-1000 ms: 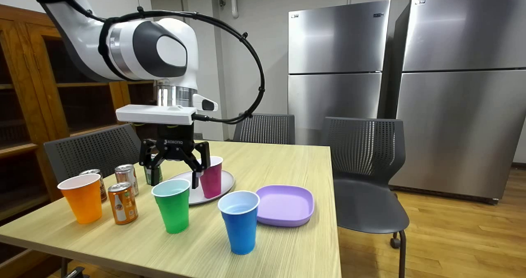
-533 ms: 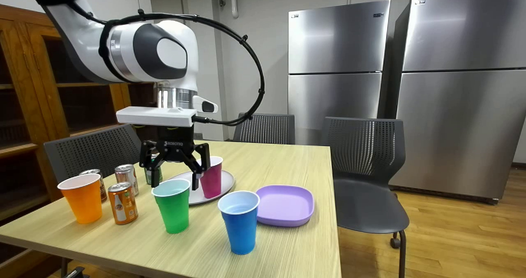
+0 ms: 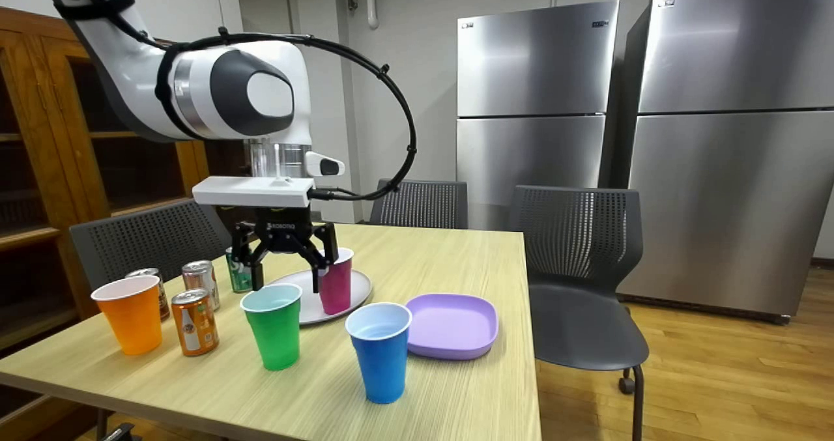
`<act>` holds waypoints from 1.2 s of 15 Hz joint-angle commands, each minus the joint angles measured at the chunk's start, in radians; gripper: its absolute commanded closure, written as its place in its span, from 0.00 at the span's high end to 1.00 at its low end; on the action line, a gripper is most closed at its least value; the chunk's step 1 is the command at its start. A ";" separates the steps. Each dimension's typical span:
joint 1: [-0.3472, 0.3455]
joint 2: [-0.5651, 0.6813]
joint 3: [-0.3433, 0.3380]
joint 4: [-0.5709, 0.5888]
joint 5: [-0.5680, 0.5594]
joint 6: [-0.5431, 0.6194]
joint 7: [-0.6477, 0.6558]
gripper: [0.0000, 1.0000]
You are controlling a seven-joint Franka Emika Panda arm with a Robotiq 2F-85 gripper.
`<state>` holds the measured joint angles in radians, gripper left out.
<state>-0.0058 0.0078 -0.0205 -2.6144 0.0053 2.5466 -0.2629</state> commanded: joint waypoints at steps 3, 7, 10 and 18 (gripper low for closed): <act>0.014 0.058 0.021 0.024 -0.004 0.076 0.055 1.00; 0.013 0.071 0.021 0.018 -0.018 0.089 0.073 1.00; 0.013 0.079 0.020 0.015 -0.022 0.089 0.083 1.00; 0.014 0.092 0.021 0.012 -0.024 0.094 0.107 0.49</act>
<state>0.0068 0.0976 -0.0077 -2.6039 0.0028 2.6278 -0.1994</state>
